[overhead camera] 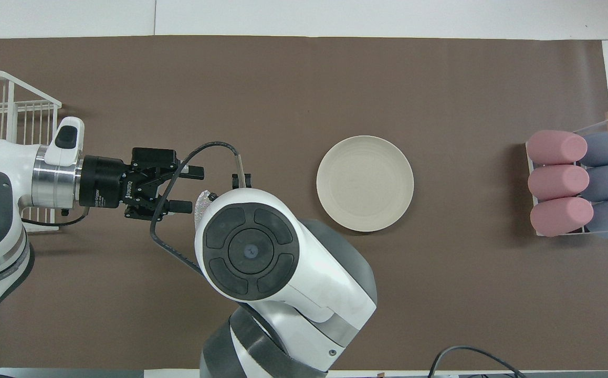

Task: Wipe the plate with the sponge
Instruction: 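Grasp the scraper with the left gripper and open the right gripper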

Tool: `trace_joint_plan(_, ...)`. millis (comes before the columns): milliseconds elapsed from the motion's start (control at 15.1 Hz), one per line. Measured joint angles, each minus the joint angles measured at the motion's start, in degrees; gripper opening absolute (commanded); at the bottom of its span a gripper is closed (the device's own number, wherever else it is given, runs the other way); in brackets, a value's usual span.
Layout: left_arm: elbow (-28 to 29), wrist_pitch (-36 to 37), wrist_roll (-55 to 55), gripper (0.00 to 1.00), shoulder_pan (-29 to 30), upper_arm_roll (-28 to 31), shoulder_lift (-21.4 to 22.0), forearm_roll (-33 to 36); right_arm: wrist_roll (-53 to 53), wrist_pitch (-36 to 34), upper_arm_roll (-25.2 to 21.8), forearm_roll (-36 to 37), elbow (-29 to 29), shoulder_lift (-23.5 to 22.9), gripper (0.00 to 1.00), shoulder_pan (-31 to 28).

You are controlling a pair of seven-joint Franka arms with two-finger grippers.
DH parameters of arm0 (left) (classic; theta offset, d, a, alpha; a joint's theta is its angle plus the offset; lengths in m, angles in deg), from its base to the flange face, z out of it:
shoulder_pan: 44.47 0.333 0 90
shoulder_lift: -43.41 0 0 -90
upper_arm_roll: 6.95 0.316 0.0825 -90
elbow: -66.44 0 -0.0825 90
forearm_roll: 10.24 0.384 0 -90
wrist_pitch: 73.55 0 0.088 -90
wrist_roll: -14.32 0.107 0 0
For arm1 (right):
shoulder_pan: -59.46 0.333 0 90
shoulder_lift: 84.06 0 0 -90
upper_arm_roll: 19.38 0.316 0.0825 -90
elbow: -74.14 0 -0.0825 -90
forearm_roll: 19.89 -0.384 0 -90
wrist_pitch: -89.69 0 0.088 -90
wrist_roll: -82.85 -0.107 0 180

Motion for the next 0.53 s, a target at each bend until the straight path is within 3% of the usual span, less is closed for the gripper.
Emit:
trace_joint_plan(132, 0.0, 0.3, -1.7, 0.76, -0.7, 0.0, 0.0, 0.0, 0.0, 0.0, 0.0, 0.0, 0.0, -0.1, 0.0, 0.0)
trace_joint_plan(198, 0.0, 0.3, -2.8, 0.6, -1.1, -0.1, 0.0, -0.1, 0.0, 0.0, 0.0, 0.1, 0.0, -0.1, 0.0, 0.0)
trace_joint_plan(330, 0.0, 0.4, -4.4, 0.14, -1.8, -0.1, 0.0, -0.1, 0.0, 0.0, -0.1, 0.1, 0.0, -0.2, 0.0, -0.1)
trace_joint_plan(397, 0.0, 0.4, -4.9, 0.0, -1.9, -0.1, 0.0, -0.2, 0.0, 0.0, -0.1, 0.2, 0.0, -0.2, 0.0, -0.1)
trace_joint_plan(529, 0.0, 0.9, -6.0, 0.0, -2.0, -0.1, 0.0, -0.2, 0.0, 0.0, -0.1, 0.2, 0.0, -0.2, 0.0, -0.1)
